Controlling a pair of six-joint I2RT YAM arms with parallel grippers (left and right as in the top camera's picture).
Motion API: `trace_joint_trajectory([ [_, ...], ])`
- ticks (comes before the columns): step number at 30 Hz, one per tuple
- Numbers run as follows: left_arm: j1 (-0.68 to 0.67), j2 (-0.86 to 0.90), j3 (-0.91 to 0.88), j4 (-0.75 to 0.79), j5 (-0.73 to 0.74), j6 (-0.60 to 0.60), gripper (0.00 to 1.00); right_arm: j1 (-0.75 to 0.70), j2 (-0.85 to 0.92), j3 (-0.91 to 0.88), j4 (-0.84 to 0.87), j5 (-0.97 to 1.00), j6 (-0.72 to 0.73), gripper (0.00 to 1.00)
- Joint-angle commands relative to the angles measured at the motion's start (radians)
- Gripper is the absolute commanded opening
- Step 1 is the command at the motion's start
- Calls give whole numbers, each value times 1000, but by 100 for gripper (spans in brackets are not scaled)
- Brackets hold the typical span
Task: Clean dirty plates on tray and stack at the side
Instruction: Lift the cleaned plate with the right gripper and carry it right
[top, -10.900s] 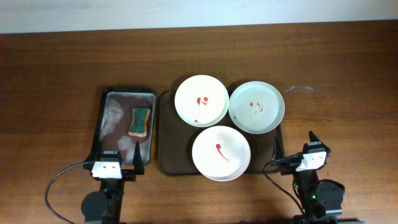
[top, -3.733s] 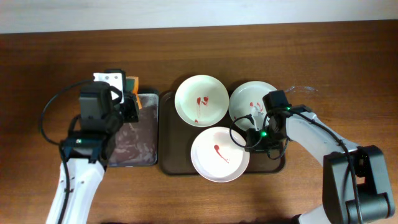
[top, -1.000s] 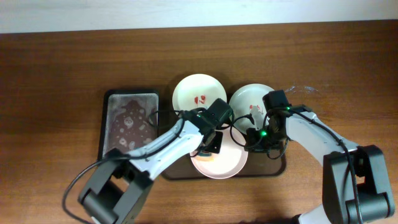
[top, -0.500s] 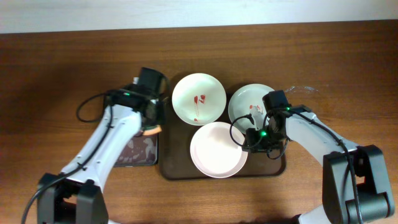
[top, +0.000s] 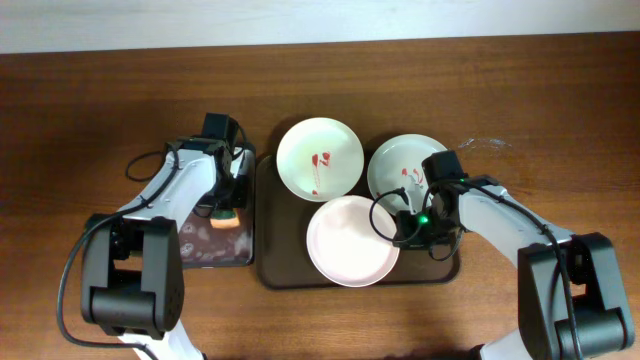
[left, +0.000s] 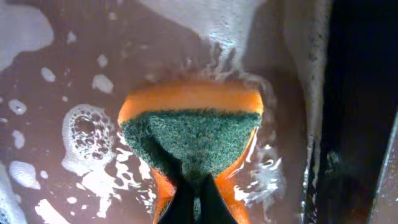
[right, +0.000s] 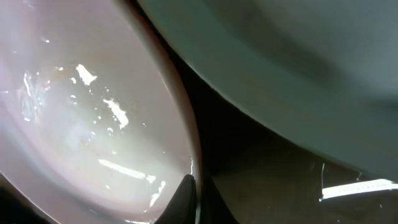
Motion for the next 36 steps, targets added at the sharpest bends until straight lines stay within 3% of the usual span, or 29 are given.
trace_joint_trajectory([
  [1,8,16,-4,-3,-13,81,34,9,-41,48,-62,13,-39,4],
  [7,8,16,-4,43,-18,29,36,10,-208,154,-148,240,-36,4],
  [10,8,16,-4,60,-100,-85,37,31,-261,170,-148,395,-10,4],
  [17,8,15,-3,92,-99,-108,50,257,-288,241,-144,836,18,4],
  [20,8,15,-3,80,-99,-109,50,323,-288,291,-143,945,20,4],
  [27,8,12,-3,6,-171,-321,54,341,-287,337,-143,981,19,4],
  [34,8,13,-3,72,-165,-339,56,341,-287,337,-144,974,19,4],
  [35,8,19,-3,76,-162,-339,55,341,-287,337,-145,974,19,4],
  [36,8,30,-3,84,-160,-339,47,341,-287,337,-145,974,19,4],
])
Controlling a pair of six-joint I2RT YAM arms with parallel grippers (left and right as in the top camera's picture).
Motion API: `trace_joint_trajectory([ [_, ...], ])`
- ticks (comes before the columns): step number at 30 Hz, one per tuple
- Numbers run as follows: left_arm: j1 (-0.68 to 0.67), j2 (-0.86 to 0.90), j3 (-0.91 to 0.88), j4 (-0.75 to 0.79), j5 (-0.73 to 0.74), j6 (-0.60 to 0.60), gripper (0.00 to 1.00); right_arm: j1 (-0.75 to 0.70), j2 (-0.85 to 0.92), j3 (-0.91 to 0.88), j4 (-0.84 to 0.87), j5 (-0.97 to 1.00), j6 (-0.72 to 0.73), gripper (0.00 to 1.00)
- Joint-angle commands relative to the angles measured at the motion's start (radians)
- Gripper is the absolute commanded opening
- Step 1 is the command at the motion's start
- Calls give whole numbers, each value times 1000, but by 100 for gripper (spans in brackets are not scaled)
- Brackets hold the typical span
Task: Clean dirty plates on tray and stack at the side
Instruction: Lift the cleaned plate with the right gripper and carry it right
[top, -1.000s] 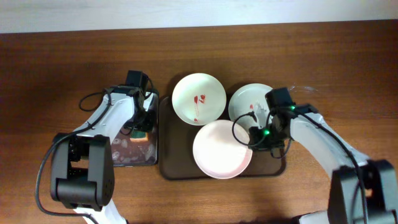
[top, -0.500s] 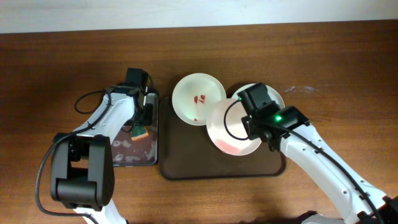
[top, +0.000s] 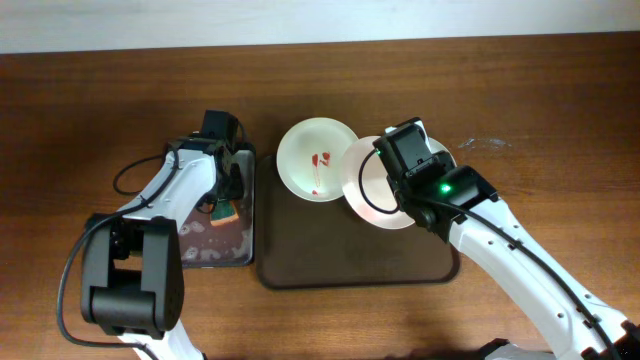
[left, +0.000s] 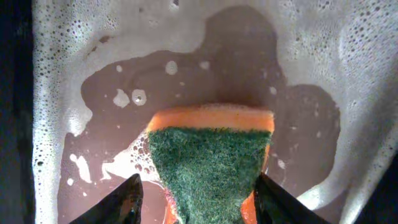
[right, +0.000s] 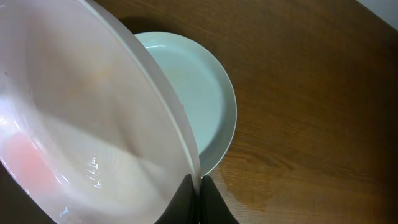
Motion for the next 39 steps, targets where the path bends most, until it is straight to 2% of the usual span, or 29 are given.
trace_joint_trajectory([
  [1,7,42,-3,24,0,-16,36,7,-25,23,2,20,16,4],
  [3,7,57,-3,32,16,-16,0,7,-25,23,-1,20,16,4],
  [6,7,56,30,77,15,162,0,7,-26,23,-5,20,16,4],
  [8,7,53,77,46,16,184,0,7,-25,23,-5,20,16,4],
  [10,7,52,126,-16,16,195,34,7,-25,23,-5,20,16,4],
  [12,7,52,145,-91,16,194,59,7,-26,23,-5,20,16,4],
  [13,7,53,145,-130,16,190,62,7,-25,23,-5,20,16,4],
  [17,7,69,121,-182,85,183,60,7,-26,23,-5,20,16,4],
  [19,7,76,75,-142,84,148,55,7,-26,23,-12,20,16,4],
  [22,7,78,25,-105,99,141,37,7,-25,23,-18,20,16,4],
  [23,7,78,21,-106,99,141,25,7,-25,23,-18,20,16,4],
  [24,7,78,20,-109,99,142,0,7,-26,23,-19,20,16,4],
  [28,7,64,60,-167,45,142,0,7,-26,23,-26,20,16,4],
  [29,7,54,71,-186,32,142,1,7,-26,23,-23,21,15,4],
  [30,7,40,80,-202,31,142,23,7,-26,24,-22,30,14,4],
  [31,7,29,83,-208,31,142,38,7,-26,27,-22,42,5,4],
  [32,7,10,83,-212,31,142,44,7,-26,34,-22,72,4,4],
  [39,7,-123,83,-181,32,137,45,8,-26,110,-23,223,4,4],
])
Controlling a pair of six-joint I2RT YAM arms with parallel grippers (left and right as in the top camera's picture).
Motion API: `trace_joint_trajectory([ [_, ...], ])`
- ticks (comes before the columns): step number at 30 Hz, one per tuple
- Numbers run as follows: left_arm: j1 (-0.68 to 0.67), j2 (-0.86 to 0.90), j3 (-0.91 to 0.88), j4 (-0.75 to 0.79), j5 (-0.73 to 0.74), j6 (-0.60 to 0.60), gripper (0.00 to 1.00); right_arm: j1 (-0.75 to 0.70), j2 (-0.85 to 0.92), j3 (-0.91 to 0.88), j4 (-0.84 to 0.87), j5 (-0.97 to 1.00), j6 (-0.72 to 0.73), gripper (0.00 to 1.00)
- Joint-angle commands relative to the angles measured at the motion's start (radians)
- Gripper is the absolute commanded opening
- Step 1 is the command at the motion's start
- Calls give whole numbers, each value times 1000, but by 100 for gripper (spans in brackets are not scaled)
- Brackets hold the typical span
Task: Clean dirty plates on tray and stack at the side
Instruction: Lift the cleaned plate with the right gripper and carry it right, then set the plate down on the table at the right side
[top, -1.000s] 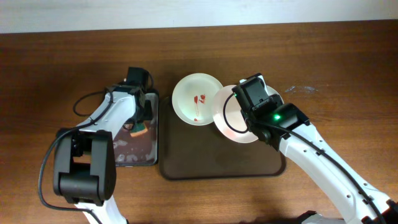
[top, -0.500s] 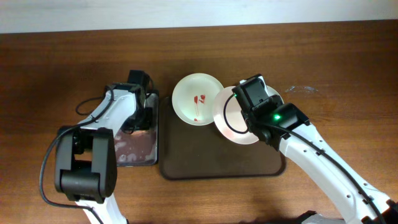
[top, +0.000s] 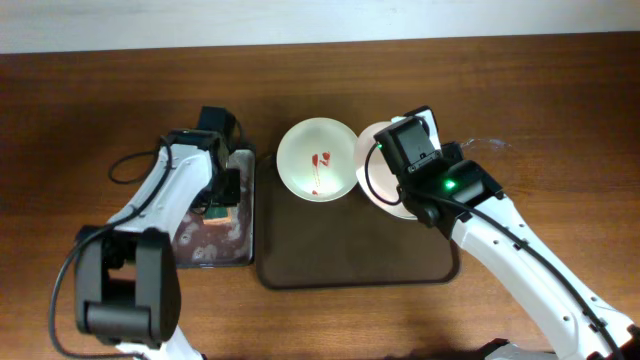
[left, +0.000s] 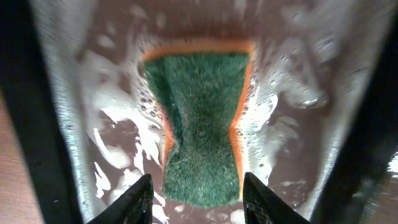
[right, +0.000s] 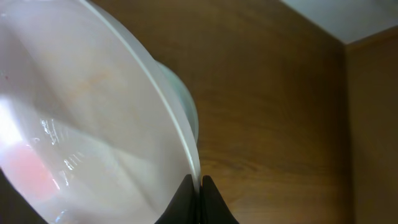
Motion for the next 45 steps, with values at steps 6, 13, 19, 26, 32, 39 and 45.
trace_joint_trajectory([
  [6,7,-85,22,14,-10,-22,55,69,-26,50,-20,118,-14,4],
  [13,7,-85,22,14,-10,-22,59,-76,-26,50,-8,-45,213,4],
  [19,7,-85,22,14,-10,-22,60,-606,-25,50,3,-554,256,4],
  [26,7,-85,22,14,-10,-22,61,-1114,65,47,-16,-791,300,4],
  [32,7,-85,22,14,-10,-22,61,-1232,248,47,-4,-802,300,4],
  [39,7,-85,22,14,-10,-22,61,-1244,315,47,1,-836,296,62],
  [45,7,-85,22,14,-10,-22,61,-1170,306,70,18,-1176,78,59],
])
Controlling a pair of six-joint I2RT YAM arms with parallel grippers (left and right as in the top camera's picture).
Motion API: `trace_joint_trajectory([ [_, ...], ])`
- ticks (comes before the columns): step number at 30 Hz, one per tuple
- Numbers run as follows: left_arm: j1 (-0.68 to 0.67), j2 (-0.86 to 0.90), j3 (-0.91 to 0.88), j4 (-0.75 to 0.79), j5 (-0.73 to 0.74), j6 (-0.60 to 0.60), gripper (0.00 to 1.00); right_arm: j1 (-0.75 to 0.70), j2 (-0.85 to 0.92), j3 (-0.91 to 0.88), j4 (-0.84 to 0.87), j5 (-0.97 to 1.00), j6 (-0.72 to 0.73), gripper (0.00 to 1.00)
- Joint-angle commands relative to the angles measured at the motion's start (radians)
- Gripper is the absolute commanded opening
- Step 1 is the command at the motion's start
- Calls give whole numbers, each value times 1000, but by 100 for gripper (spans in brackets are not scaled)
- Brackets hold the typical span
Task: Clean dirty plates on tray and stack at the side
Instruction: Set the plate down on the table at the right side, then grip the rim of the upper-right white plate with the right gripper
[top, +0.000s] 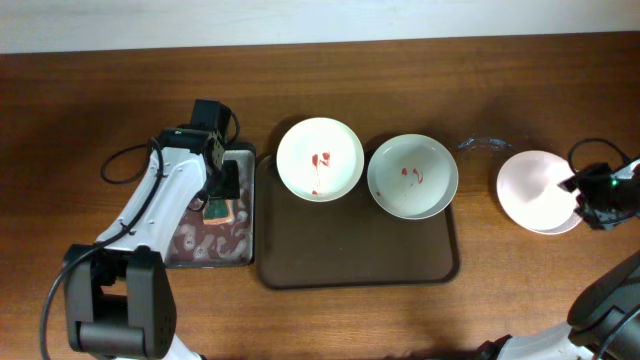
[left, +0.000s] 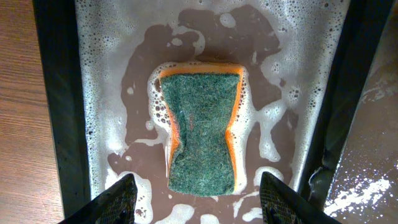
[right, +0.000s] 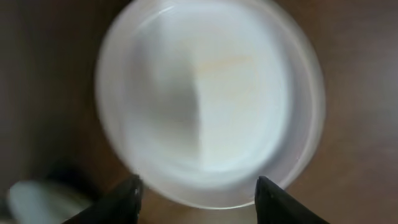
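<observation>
Two white plates with red smears, one at the left and one at the right, lie on the brown tray. A clean pinkish plate rests on the table to the tray's right, and shows blurred in the right wrist view. My right gripper hangs open just above it, at the table's right edge. The green-topped orange sponge lies loose in soapy water. My left gripper is open above it, touching nothing.
A black basin of brown foamy water stands left of the tray, with its dark walls on both sides of the sponge. A small wet patch marks the table between tray and pinkish plate.
The pinkish plate, held tilted over the tray's right end, now lies flat on the table at the right, and my right gripper has let go. My left gripper stands higher over the sponge.
First my left gripper was shut on the sponge in the basin and my right was shut on the pinkish plate's rim on the tray. Then the left had released the sponge and the right held the plate up, tilted. Now the plate rests on the table, both grippers open.
</observation>
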Motion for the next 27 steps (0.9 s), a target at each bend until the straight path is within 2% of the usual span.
trace_joint_trajectory([
  [1,7,-19,16,1,-10,-9,62,90,-14,52,-10,-180,-173,59],
  [4,7,-19,16,1,-10,-9,62,256,-15,143,-55,-182,-353,59],
  [7,7,-19,16,1,-10,-9,63,420,-15,197,-34,-158,-453,59],
  [10,7,-19,16,1,-10,-9,64,608,-10,198,57,-23,-465,62],
  [16,7,-19,16,1,-10,-9,66,865,70,198,217,100,-467,62],
  [21,7,-19,16,-3,-10,-9,66,975,202,198,333,111,-455,61],
  [24,7,-19,16,-4,-10,-9,67,993,264,198,375,110,-414,61],
  [27,7,-19,16,-6,-10,-9,67,994,312,198,390,108,-368,54],
])
